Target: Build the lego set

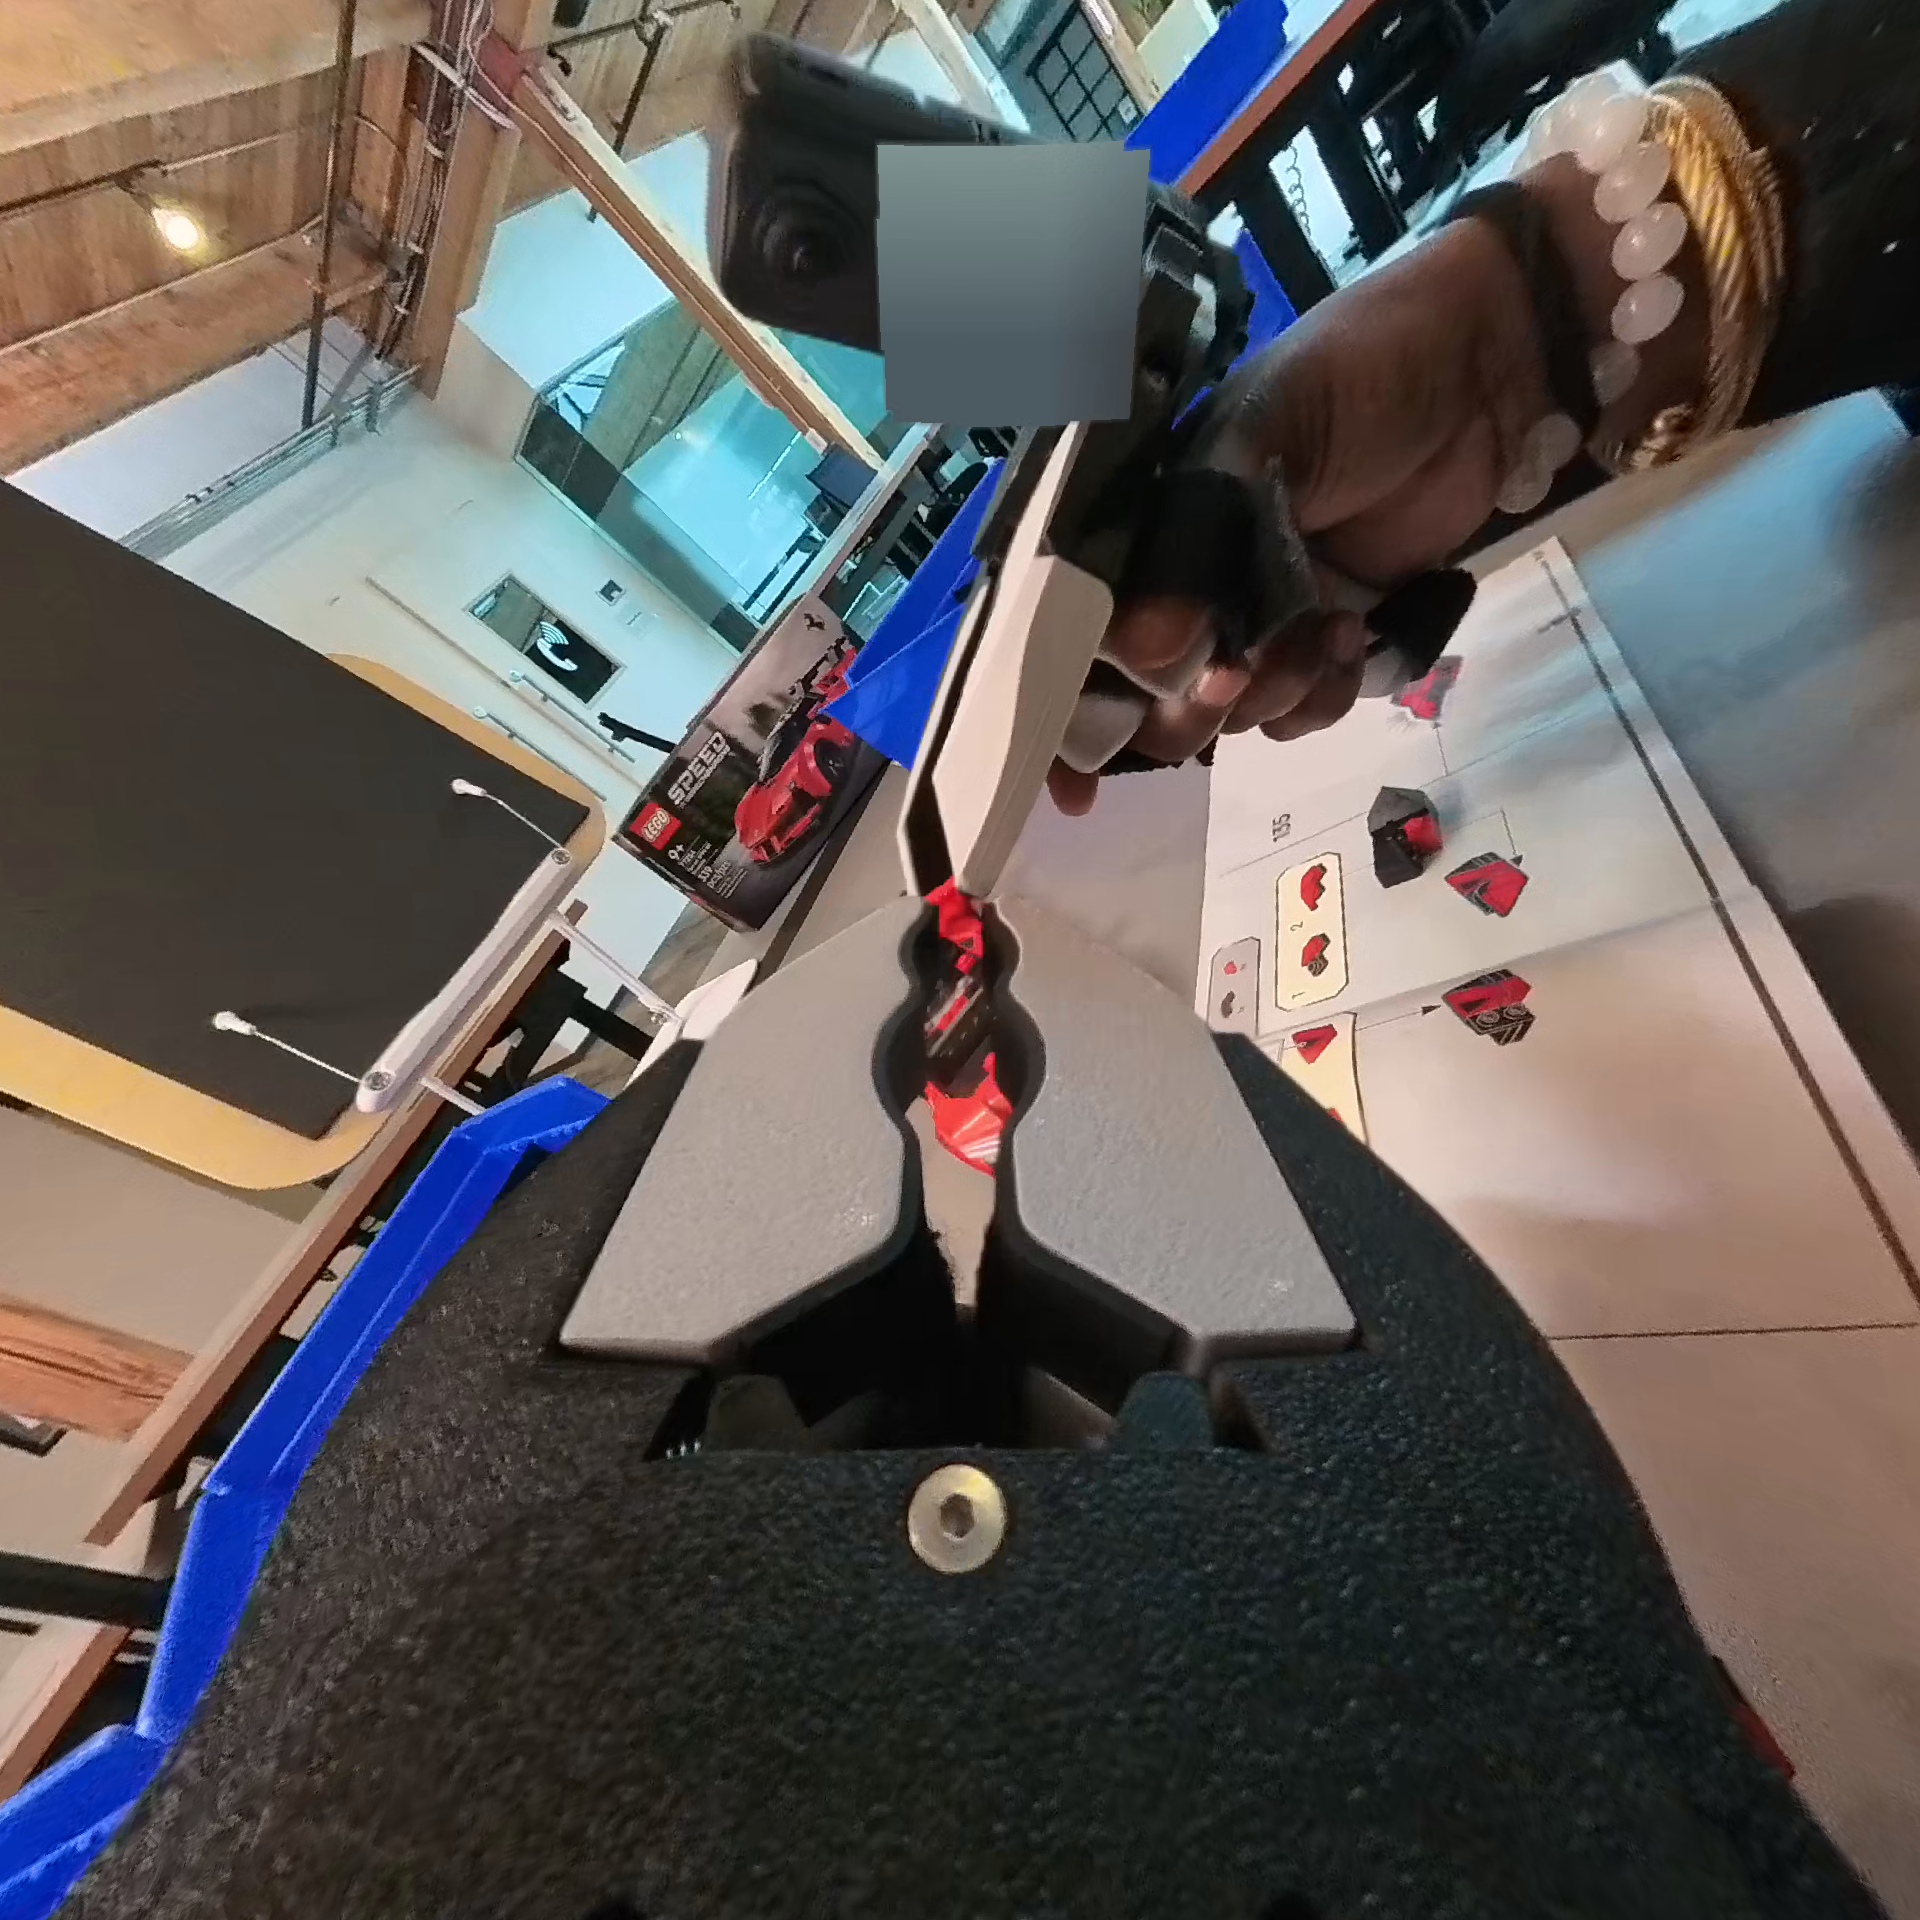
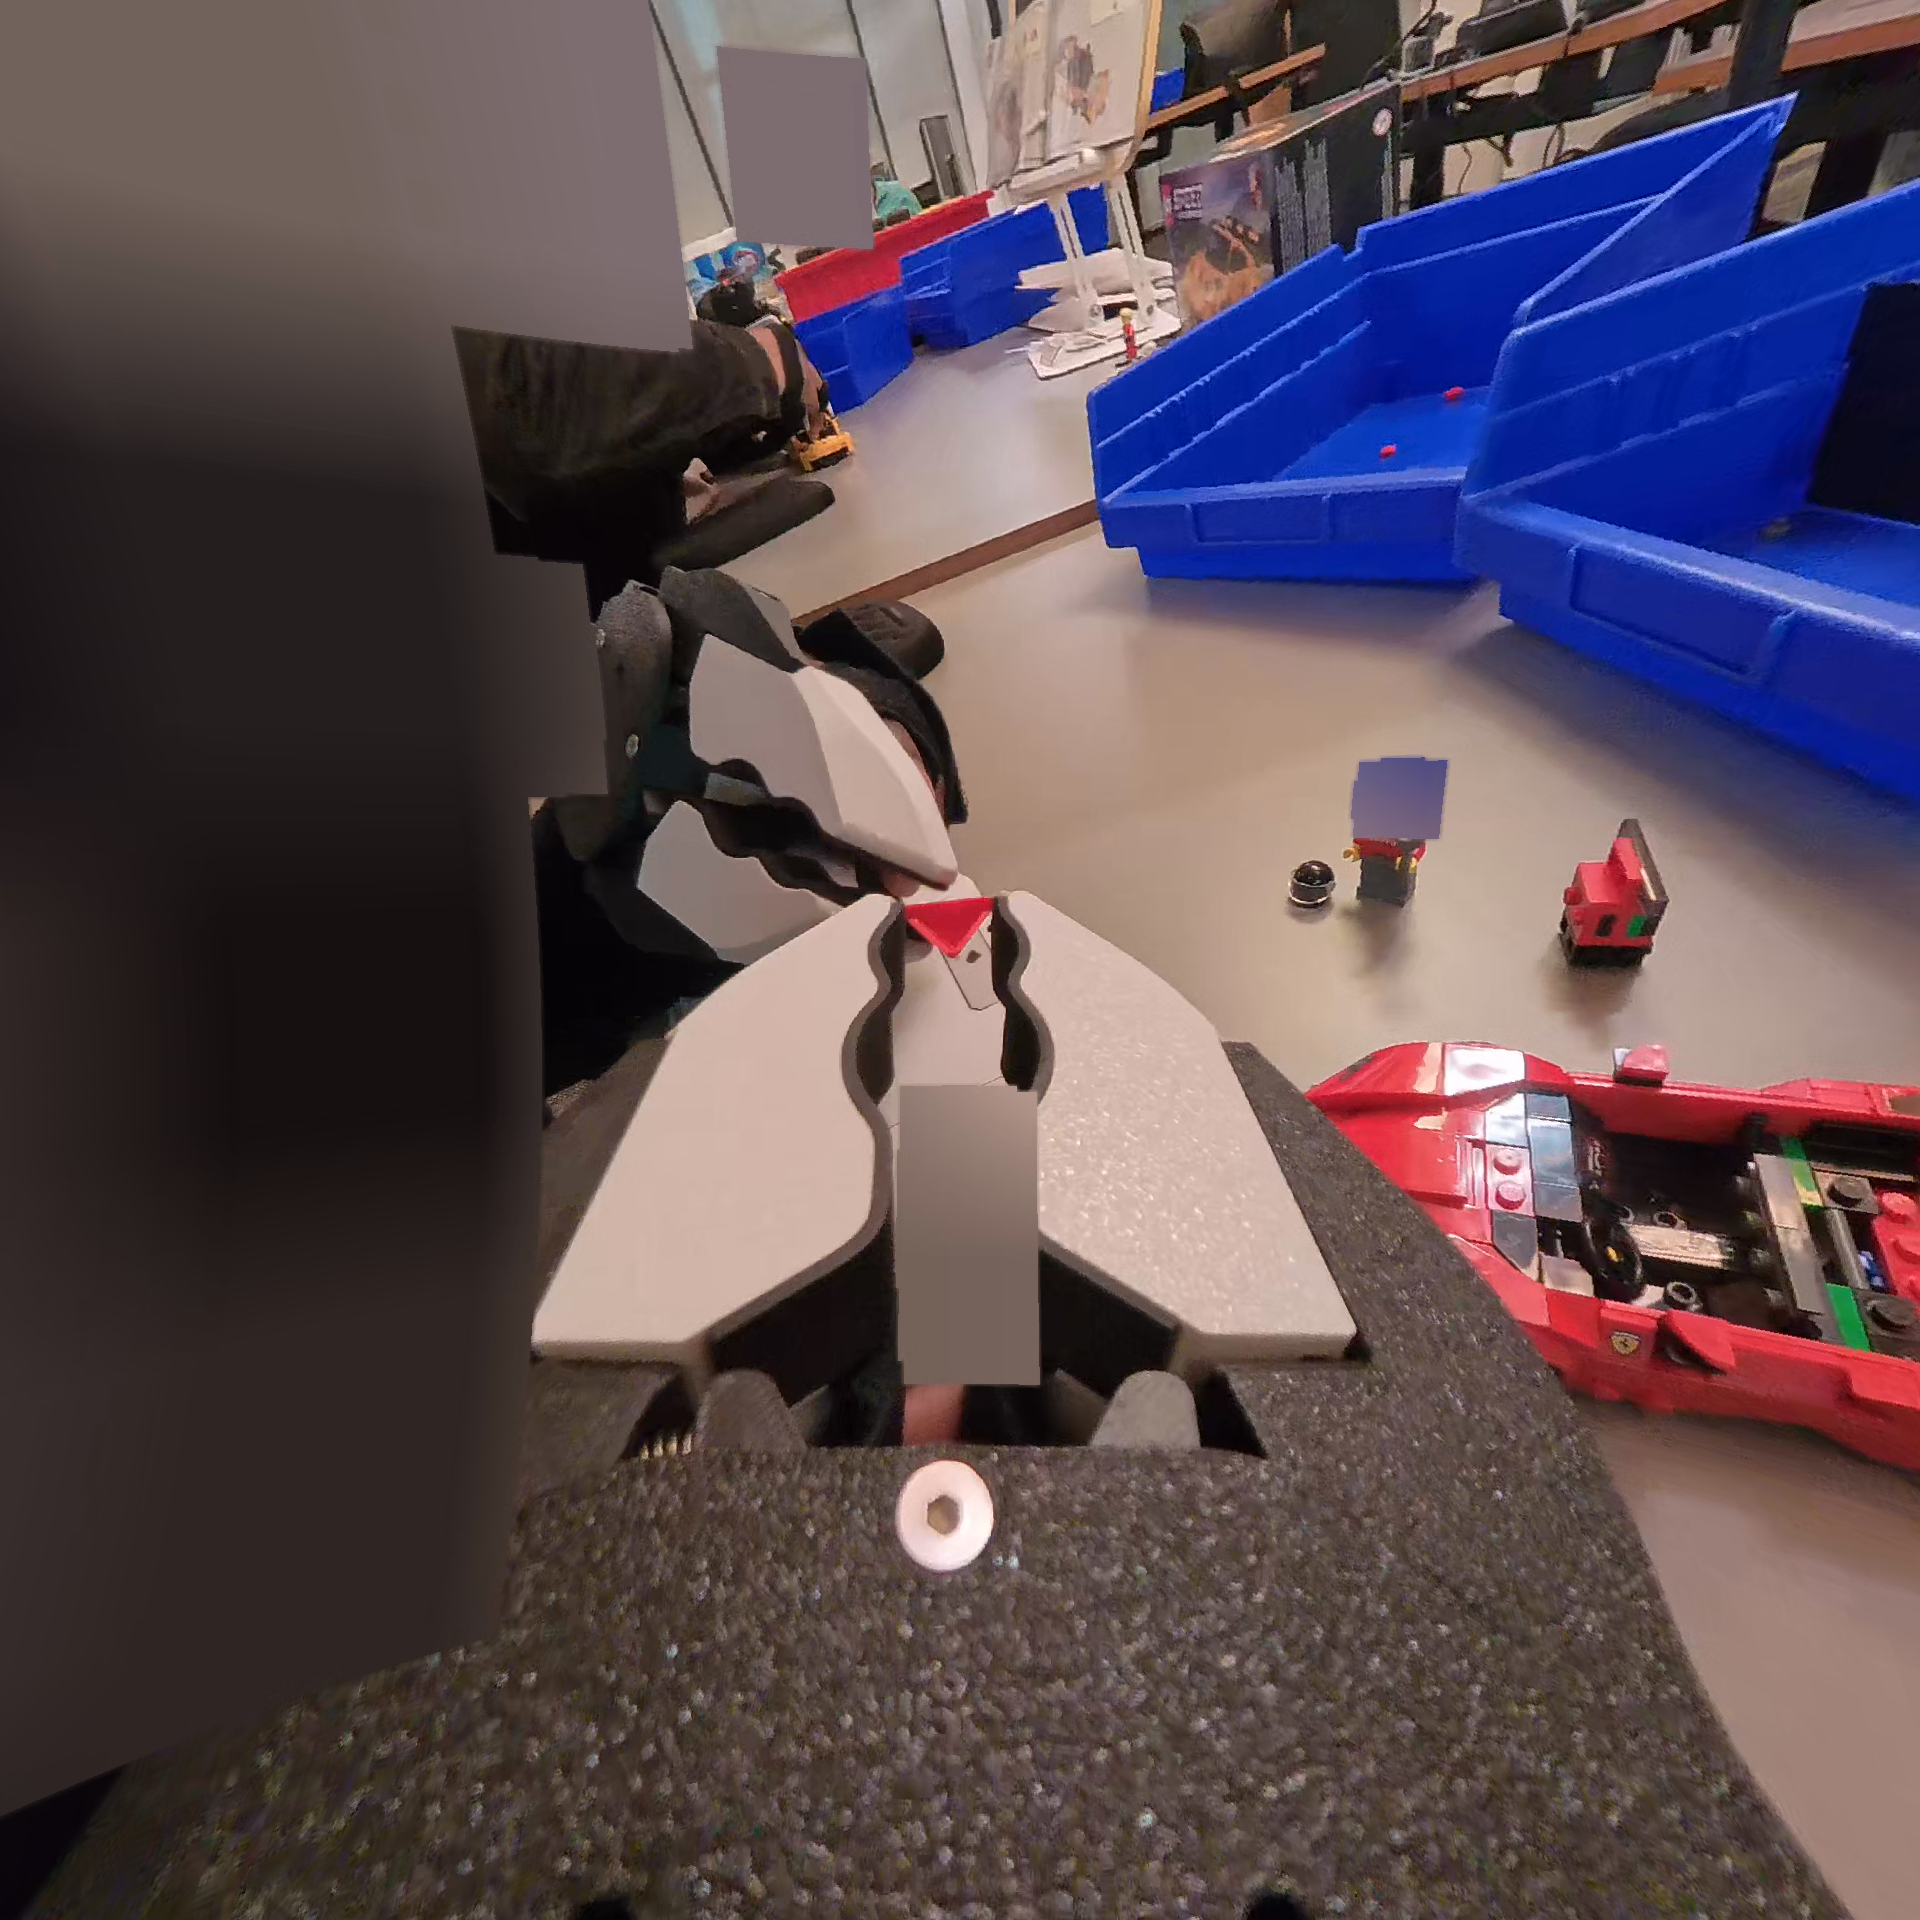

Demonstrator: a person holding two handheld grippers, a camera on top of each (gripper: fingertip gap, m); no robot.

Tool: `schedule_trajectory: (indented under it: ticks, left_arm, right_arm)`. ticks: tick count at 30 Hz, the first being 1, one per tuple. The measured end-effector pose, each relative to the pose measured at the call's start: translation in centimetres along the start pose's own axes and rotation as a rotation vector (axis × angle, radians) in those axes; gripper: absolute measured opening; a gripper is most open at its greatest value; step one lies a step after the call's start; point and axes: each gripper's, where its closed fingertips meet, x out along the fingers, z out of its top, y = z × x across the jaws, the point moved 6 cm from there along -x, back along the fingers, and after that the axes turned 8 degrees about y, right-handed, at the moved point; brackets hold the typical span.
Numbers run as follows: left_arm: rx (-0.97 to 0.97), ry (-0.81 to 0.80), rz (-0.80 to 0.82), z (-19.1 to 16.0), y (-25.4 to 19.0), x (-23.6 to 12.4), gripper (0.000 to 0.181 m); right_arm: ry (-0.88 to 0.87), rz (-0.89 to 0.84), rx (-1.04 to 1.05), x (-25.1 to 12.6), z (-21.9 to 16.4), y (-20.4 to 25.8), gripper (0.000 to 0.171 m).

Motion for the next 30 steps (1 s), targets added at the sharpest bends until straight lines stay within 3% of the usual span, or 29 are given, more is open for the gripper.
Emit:
schedule_trajectory:
  ticks: [1,7,17,30]
  left_arm:
    - [-0.011,0.004,0.001,-0.1,0.1,-0.1,0.007]
    - [-0.201,0.062,-0.039,-1.2,1.2,-0.9,0.008]
    - [-0.546,0.232,-0.363,-1.8,-0.1,-1.5,0.009]
    - [-0.606,0.278,-0.359,-0.9,-1.4,-1.5,0.01]
  right_arm:
    - [0.009,-0.005,0.0,-0.2,0.1,-0.1,0.016]
    - [0.144,-0.092,-0.067,-2.7,0.0,-0.3,0.016]
    - [0.441,-0.276,0.049,-9.0,-5.3,0.6,0.016]
    - [0.463,-0.33,0.089,-7.0,-9.4,2.8,0.016]
